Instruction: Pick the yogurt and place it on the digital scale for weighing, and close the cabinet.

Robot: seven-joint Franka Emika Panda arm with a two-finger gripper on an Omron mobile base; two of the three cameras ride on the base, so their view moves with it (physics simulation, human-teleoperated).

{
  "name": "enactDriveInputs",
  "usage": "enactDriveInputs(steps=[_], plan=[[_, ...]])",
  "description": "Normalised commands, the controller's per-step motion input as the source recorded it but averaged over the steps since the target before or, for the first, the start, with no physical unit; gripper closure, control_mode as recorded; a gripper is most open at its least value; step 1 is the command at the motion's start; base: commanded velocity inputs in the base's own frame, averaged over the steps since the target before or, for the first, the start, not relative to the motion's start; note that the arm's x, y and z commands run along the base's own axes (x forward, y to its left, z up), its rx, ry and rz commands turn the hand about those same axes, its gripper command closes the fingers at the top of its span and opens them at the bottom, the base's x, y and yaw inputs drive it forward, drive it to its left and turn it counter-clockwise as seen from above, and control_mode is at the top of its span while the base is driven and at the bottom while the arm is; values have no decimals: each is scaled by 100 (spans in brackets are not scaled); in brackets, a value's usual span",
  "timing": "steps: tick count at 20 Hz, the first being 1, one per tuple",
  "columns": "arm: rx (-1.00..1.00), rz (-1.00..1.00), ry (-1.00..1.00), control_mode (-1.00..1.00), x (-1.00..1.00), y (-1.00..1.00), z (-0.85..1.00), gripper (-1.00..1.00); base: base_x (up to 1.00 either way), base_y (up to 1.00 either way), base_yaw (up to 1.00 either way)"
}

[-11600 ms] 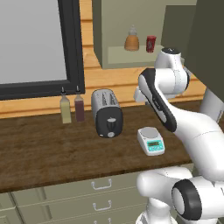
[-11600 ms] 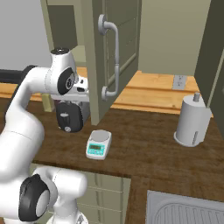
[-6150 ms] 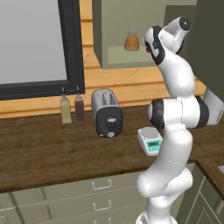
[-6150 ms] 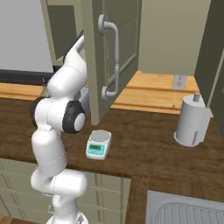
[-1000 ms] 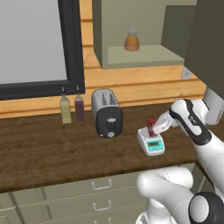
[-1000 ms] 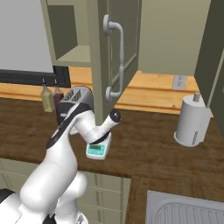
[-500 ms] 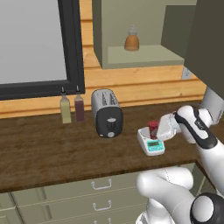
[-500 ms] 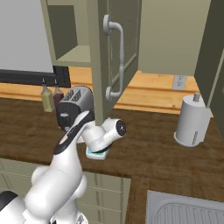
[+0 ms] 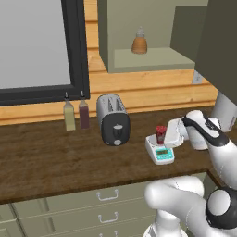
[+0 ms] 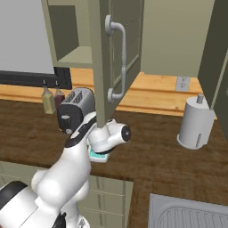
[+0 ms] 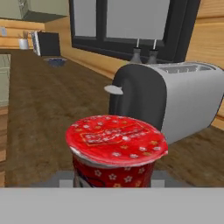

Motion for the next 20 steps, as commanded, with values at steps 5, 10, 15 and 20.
enactDriveInputs(steps=[5,10,15,20], plan=[[1,8,0,-100,48,-32,-5,100,0,0,0],[2,12,0,-100,19,-29,-14,100,0,0,0],[4,0,0,-100,1,0,-23,100,0,0,0],[6,0,0,-100,5,0,-27,100,0,0,0]])
